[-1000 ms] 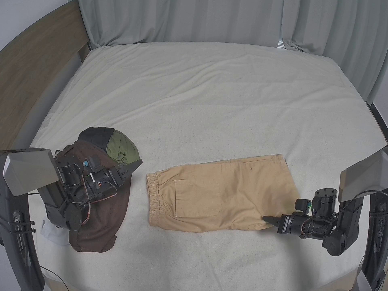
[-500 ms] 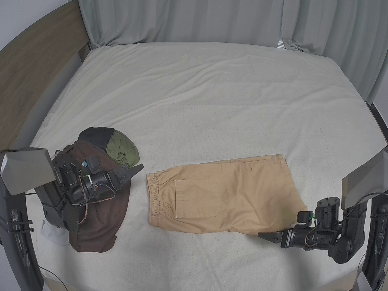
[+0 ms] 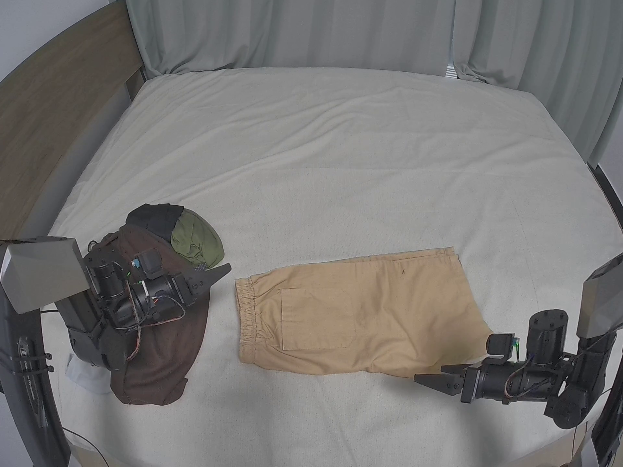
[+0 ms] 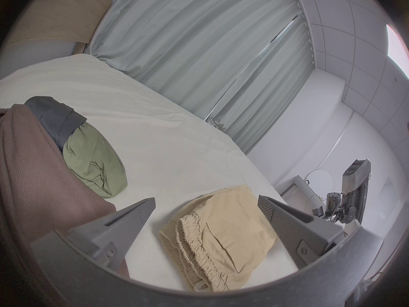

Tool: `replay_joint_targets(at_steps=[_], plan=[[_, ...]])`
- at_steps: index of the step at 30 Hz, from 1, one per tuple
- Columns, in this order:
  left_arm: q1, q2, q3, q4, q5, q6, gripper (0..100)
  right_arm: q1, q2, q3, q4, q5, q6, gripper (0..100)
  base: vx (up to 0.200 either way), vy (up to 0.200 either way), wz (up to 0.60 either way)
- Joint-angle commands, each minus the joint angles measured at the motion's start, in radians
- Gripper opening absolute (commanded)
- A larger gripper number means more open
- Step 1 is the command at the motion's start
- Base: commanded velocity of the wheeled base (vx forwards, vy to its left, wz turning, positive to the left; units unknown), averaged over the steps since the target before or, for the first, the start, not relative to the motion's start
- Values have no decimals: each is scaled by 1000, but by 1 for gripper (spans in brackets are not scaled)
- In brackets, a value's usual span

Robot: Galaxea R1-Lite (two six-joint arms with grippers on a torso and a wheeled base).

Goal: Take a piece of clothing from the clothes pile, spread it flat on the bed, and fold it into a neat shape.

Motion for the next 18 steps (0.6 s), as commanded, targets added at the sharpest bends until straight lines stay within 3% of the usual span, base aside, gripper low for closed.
replay_joint_targets(at_steps=[1, 12, 18], plan=[[-2, 1, 3, -1, 0, 2, 100, 6, -84, -9, -3, 25, 0, 100, 0, 0, 0], [5, 4, 14, 1, -43, 54, 100, -5, -153, -106, -1, 143, 5, 100, 0, 0, 0], [1, -2, 17, 1, -43, 54, 100, -19, -188, -130, 3, 148, 5, 100, 0, 0, 0]])
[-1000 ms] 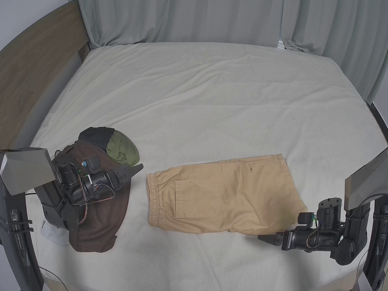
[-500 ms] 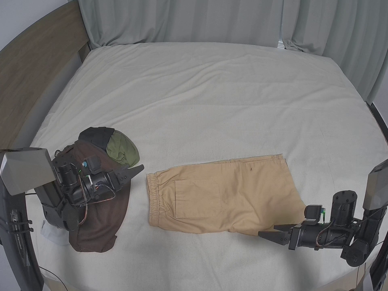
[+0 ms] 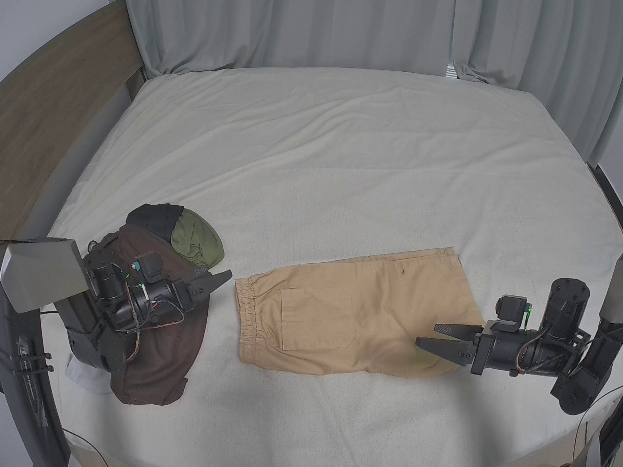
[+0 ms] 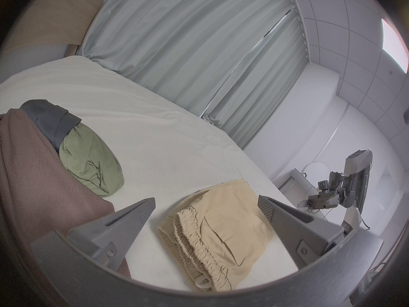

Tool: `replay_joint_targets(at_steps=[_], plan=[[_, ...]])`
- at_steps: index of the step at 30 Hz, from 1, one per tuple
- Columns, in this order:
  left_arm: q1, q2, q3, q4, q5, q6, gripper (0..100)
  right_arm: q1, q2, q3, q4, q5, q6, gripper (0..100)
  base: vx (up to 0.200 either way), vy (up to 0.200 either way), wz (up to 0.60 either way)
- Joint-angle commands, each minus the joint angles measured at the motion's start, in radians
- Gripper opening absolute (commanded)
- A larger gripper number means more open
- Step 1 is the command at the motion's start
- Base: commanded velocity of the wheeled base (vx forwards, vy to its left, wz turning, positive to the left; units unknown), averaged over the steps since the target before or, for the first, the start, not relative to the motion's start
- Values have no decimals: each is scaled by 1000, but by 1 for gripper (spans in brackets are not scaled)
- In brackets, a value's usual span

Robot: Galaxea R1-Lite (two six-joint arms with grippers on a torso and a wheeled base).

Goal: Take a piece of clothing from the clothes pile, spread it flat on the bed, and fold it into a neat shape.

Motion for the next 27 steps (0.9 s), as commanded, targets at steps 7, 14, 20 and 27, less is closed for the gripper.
replay_joint_targets(at_steps=[7, 14, 20, 27], plan=[[-10, 5, 16, 0, -2, 3, 100, -13, -46, -57, 5, 14, 1, 100, 0, 0, 0], [-12, 28, 16, 0, -2, 0, 100, -47, -51, -64, 5, 29, 4, 100, 0, 0, 0], [-26, 53, 22, 0, -9, 1, 100, -48, -51, -63, 5, 29, 4, 100, 0, 0, 0], [-38, 94, 30, 0, -8, 0, 100, -50, -48, -63, 3, 29, 4, 100, 0, 0, 0]])
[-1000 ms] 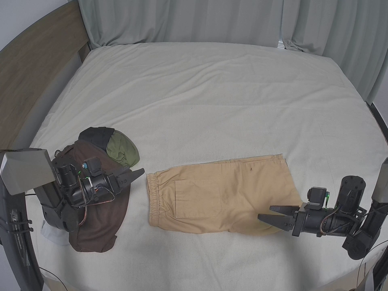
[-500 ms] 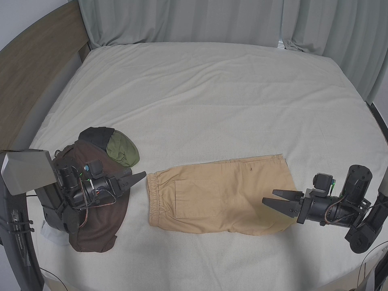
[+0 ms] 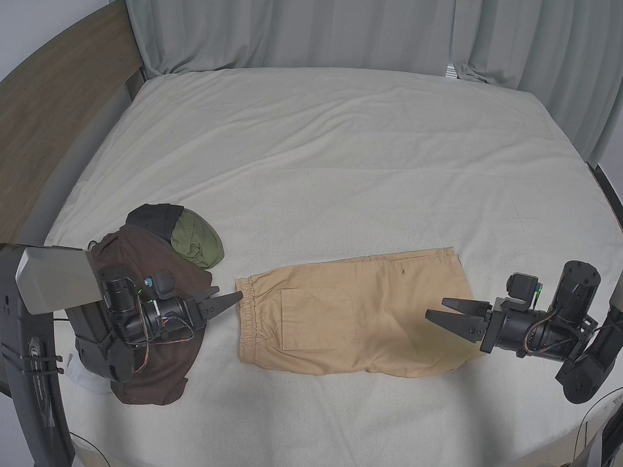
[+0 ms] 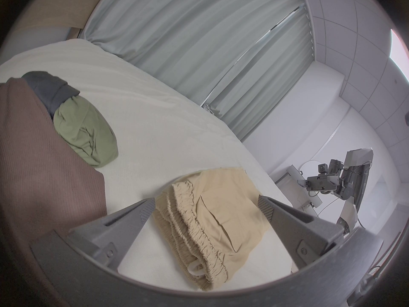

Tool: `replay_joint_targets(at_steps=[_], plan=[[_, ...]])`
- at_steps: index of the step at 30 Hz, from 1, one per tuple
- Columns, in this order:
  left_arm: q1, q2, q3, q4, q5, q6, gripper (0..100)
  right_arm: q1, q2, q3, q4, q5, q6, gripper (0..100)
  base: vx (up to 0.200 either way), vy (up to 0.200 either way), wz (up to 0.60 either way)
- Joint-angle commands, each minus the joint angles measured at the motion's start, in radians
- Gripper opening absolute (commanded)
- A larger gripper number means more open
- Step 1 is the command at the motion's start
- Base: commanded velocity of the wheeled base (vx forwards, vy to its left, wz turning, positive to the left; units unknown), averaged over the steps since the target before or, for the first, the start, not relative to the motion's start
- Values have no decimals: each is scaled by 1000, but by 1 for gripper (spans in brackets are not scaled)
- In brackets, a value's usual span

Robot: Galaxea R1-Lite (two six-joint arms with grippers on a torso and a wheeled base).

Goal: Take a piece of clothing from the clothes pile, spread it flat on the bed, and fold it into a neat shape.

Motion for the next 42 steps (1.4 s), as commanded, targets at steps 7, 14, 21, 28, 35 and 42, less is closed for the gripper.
replay_joint_targets(at_steps=[7, 14, 21, 28, 35, 42], plan=[[-13, 50, 15, 0, 1, -6, 100, -3, 3, 1, -2, 0, 0, 100, 0, 0, 0], [-25, 99, 21, 0, 8, -21, 100, -2, 5, -1, -6, -1, 0, 100, 0, 0, 0], [-28, 152, 21, 0, 14, -18, 100, 0, 5, 2, -7, -1, 0, 100, 0, 0, 0], [-56, 188, 24, 0, 17, -24, 100, 1, 3, 4, -7, -1, -1, 100, 0, 0, 0], [-94, 198, 24, 0, 41, -102, 100, 9, 5, 7, -7, -1, -1, 100, 0, 0, 0], [-155, 200, -40, 0, 127, -216, 100, 12, 5, 8, -7, -3, -1, 100, 0, 0, 0]])
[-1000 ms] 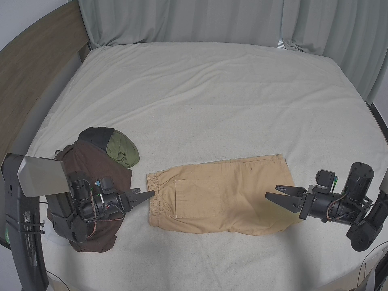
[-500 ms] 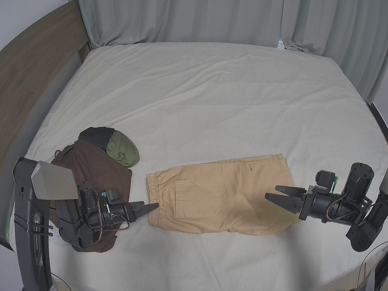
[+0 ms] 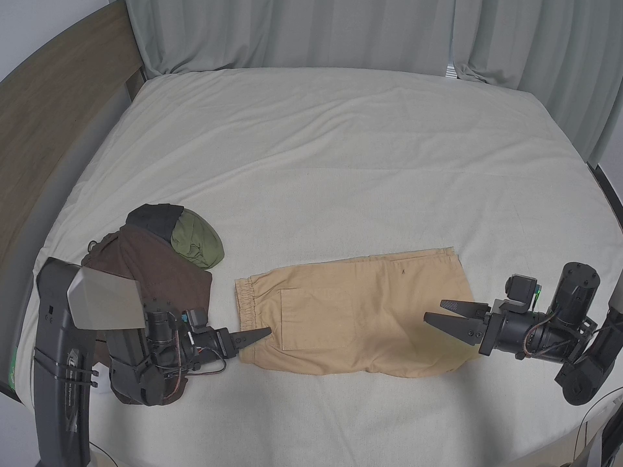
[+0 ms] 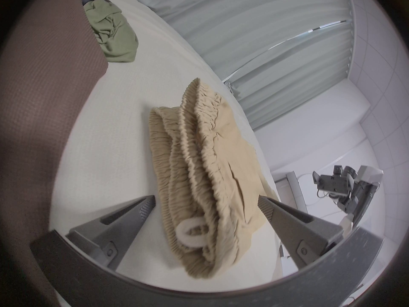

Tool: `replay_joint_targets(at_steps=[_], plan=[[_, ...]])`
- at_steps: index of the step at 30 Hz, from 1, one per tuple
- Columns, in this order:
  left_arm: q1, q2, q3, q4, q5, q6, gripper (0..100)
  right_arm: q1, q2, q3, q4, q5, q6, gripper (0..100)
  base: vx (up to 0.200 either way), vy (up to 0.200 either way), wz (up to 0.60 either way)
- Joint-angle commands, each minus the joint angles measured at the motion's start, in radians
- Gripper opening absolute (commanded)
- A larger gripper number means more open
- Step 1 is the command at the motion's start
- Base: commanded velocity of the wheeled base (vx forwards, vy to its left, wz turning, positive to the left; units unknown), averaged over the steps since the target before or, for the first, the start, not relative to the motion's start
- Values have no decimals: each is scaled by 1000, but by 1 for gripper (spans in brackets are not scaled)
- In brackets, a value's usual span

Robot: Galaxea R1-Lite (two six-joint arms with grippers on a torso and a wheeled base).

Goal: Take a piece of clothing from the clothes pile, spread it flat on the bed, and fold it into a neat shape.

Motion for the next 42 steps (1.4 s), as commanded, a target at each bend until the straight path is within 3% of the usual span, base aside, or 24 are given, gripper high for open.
replay_joint_targets(at_steps=[1, 13, 14, 31, 42], plan=[[-43, 10, -46, 1, 32, -40, 100, 2, 2, 1, 0, 1, -1, 100, 0, 0, 0], [-53, 51, -115, -1, 93, -73, 100, 2, 15, 3, 0, -1, -1, 100, 0, 0, 0], [-53, 51, -113, -1, 95, -75, 0, 2, 15, 4, 0, -1, -1, 100, 0, 0, 0], [-23, 11, -72, -1, 84, -66, 0, 4, 56, 7, 0, -1, -6, 100, 0, 0, 0], [-21, -111, 27, -1, 73, -53, 0, 14, 71, 18, 0, 1, -6, 100, 0, 0, 0]])
